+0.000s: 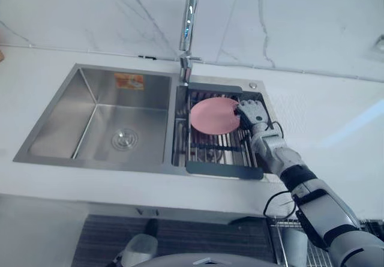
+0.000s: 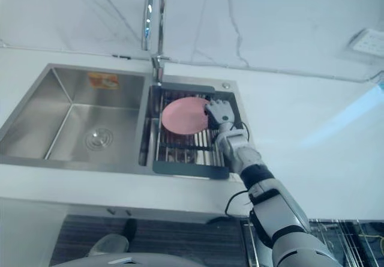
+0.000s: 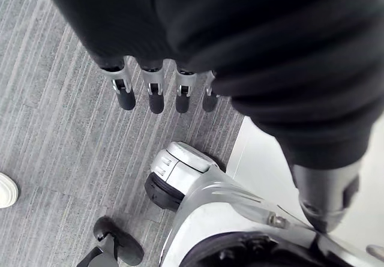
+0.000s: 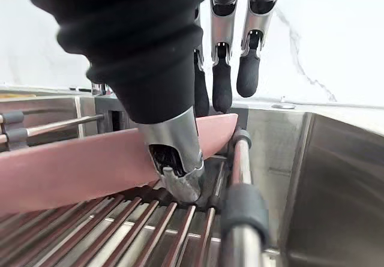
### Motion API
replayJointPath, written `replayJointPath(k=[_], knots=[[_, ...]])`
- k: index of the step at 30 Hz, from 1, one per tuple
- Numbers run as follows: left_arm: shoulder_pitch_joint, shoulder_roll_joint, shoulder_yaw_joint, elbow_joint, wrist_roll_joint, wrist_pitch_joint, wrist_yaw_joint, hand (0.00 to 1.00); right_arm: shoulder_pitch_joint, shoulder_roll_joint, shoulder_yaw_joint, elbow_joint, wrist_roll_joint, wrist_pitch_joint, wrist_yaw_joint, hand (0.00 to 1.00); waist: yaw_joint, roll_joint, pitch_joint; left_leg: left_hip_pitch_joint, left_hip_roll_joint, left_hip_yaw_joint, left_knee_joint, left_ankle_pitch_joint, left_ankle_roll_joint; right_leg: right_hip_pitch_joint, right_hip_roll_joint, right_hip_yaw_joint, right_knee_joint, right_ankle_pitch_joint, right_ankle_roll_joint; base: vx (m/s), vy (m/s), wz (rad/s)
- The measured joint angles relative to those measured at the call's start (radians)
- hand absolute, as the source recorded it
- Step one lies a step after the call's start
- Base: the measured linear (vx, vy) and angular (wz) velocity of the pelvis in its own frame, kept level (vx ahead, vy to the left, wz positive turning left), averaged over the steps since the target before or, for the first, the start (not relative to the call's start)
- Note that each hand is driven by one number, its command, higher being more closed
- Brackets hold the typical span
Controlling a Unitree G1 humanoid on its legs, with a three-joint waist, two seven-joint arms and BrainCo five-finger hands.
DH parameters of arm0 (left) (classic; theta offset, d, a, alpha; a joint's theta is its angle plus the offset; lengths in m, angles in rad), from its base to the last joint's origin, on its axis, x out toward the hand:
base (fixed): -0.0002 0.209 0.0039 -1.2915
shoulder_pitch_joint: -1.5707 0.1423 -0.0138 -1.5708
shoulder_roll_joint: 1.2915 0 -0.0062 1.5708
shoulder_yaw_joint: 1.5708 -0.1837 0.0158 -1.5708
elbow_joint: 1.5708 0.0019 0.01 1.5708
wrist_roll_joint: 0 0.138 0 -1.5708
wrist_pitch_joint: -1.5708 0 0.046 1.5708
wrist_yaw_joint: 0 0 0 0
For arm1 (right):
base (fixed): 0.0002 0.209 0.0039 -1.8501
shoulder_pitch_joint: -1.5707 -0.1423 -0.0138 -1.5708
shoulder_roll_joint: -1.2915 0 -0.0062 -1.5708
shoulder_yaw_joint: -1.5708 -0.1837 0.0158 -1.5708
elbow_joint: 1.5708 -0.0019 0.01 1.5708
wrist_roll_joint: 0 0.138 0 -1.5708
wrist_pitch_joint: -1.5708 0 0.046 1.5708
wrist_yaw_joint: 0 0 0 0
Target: Walk over to the sink, pick up the cup, carry it to the dishwasher, place the cup inside the dishwasher, then close the dishwasher door
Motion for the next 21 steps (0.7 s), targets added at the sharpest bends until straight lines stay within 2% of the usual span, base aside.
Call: replayJointPath(k=[4,6,11,19,21], knots=[[0.000,0.000,0.000,0.000,0.016,0.001,0.000,0.00,0.000,0.000,-0.010,-0.001,0.089,-0.071,0.056,0.00,-0.002,0.000,0.000,0.001,0.000,0.003,0.000,-0.002,0.001,0.000,-0.001,0.004,0.000,0.000,0.000,0.00,-0.001,-0.02],[0.000,0.001,0.000,0.000,0.017,0.003,0.000,0.00,0.000,-0.001,-0.030,-0.001,0.117,-0.124,0.096,0.00,-0.003,-0.001,0.000,0.002,0.000,0.003,0.000,-0.003,0.000,0.000,-0.001,0.004,0.000,0.001,0.000,0.00,0.000,0.00],[0.000,0.001,0.002,0.000,0.017,0.005,0.000,0.00,0.002,-0.009,-0.032,-0.018,0.156,-0.184,0.152,0.00,-0.006,-0.001,-0.001,0.012,0.004,0.013,0.000,-0.007,-0.003,0.003,-0.001,0.012,0.000,0.001,0.000,0.01,-0.010,-0.05],[0.001,0.004,0.007,0.000,0.019,0.006,0.000,0.00,0.044,-0.010,-0.032,-0.133,0.146,-0.217,0.153,0.00,-0.015,-0.008,-0.005,0.017,0.008,0.027,0.000,-0.009,-0.002,0.001,-0.001,0.023,0.000,0.001,0.000,-0.01,-0.003,-0.04],[0.001,0.005,0.007,0.000,0.035,0.006,0.000,0.00,0.044,-0.011,-0.032,-0.133,0.146,-0.226,0.178,0.00,-0.015,-0.011,-0.007,0.017,0.008,0.028,0.000,-0.009,-0.002,0.001,-0.001,0.024,0.000,0.001,0.001,0.00,0.000,0.00]])
